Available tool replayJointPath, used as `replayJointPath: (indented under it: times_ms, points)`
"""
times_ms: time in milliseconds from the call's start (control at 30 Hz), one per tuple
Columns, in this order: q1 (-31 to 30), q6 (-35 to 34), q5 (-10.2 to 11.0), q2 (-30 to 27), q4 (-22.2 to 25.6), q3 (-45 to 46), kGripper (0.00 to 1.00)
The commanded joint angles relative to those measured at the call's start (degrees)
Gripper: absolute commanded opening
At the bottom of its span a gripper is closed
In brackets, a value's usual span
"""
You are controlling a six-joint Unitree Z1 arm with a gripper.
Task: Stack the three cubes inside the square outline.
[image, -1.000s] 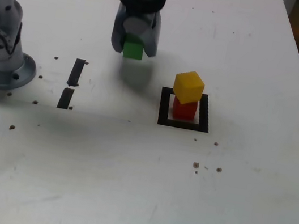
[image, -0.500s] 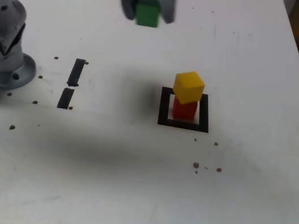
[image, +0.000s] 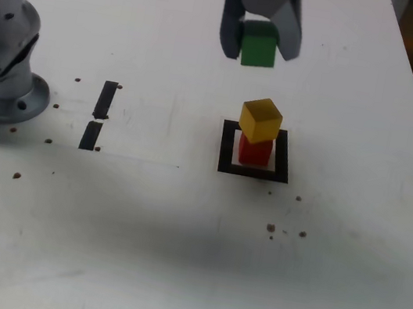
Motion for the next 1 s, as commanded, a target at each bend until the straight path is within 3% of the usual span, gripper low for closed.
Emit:
replayJointPath:
  times_ms: [0, 333, 700, 967]
  points:
    - [-0.7, -0.9, -0.3, 1.0, -0.3, -0.6, 0.16]
    - [-2.9, -3.6, -2.0, 3.7, -2.7, 0.0, 0.16]
    - [-3.4, -4.7, -3.7, 4.0, -9.6, 7.1, 0.18]
    - [-3.4, -4.8, -2.5, 4.0, -10.9, 7.4, 0.18]
